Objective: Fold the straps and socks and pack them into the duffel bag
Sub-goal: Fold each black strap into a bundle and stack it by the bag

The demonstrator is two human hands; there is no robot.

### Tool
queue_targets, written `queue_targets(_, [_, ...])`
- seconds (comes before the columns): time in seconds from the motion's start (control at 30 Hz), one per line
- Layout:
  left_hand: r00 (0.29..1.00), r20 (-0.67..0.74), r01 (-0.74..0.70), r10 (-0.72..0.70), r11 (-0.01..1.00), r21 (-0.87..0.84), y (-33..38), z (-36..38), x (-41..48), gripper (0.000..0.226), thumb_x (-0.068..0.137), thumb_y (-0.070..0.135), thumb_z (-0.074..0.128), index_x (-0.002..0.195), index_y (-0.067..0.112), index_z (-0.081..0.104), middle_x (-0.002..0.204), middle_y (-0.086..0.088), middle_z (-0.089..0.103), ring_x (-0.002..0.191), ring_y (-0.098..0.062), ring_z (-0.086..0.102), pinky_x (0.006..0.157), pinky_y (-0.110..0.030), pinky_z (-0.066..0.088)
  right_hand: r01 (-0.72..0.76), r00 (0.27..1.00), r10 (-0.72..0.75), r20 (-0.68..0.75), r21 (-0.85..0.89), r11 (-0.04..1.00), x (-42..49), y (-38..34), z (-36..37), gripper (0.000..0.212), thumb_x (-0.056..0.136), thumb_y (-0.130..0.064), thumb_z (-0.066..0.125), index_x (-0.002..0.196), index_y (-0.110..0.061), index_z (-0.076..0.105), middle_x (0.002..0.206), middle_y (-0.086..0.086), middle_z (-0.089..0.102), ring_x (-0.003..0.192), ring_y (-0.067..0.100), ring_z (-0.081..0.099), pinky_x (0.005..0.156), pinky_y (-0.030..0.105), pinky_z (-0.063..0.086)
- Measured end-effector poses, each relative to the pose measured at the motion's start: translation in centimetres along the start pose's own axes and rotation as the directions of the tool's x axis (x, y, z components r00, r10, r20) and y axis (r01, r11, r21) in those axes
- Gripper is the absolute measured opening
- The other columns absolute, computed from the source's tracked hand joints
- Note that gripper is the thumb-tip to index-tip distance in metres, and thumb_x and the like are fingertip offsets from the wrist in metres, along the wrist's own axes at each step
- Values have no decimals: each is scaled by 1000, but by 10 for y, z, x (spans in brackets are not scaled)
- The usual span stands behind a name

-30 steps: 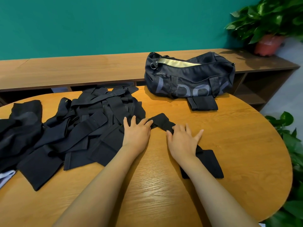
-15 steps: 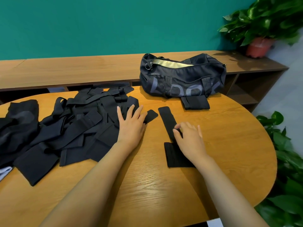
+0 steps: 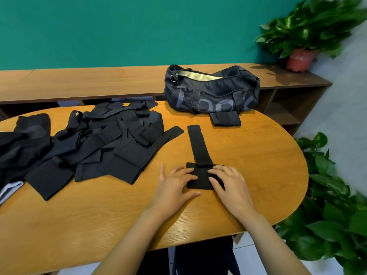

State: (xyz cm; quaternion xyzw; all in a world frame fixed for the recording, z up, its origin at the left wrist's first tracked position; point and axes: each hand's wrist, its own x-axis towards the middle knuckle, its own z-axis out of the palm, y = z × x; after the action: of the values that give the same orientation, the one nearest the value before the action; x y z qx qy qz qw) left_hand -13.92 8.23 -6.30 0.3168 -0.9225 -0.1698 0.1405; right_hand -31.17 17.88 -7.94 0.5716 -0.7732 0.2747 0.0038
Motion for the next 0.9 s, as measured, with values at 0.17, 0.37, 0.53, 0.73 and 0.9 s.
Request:
queue_targets(0.17, [994, -99, 48, -49, 999, -6, 5, 6, -12, 35, 95, 47, 49, 128, 38, 57, 144, 21, 44, 140, -4, 24, 117, -45, -14, -12, 998, 4, 56, 131, 991, -10, 0, 0, 51, 86, -69, 46, 122, -37, 64, 132, -22, 51, 127, 3, 33, 107, 29, 24])
queue_targets(0.37, [970, -226, 59, -93, 987, -153, 0, 16, -14, 25, 95, 39, 53, 112, 33, 70, 132, 17, 57, 132, -8, 35, 117, -41, -2, 32, 997, -42, 59, 149, 988, -10, 2, 1, 66, 69, -81, 50, 118, -39, 67, 129, -28, 48, 127, -2, 28, 111, 18, 3])
queue_targets(0.53, [958, -262, 65, -115, 979, -191, -3, 19, -14, 23, 94, 39, 52, 103, 32, 73, 123, 19, 61, 128, -7, 38, 117, -41, 3, 60, 998, -61, 2, 109, 992, -9, 4, 4, 45, 79, -68, 55, 110, -39, 70, 119, -28, 54, 120, -6, 33, 119, 36, 4])
queue_targets(0.73, [979, -158, 108, -125, 988, -114, 5, 7, -4, 39, 86, 61, 49, 110, 36, 69, 117, 23, 56, 123, -3, 34, 117, -44, -3, 41, 999, -38, -26, 128, 991, -5, 3, 4, 27, 88, -50, 55, 101, -36, 74, 109, -25, 60, 115, -4, 41, 119, 35, 5])
queue_targets(0.9, [978, -160, 112, -133, 985, -131, 6, 13, -4, 37, 85, 56, 59, 116, 37, 66, 112, 24, 48, 118, -5, 37, 118, -48, -1, -38, 997, 50, -54, 198, 979, 0, 1, 8, 25, 86, -44, 62, 101, -29, 75, 102, -26, 60, 109, -2, 41, 116, 40, 23])
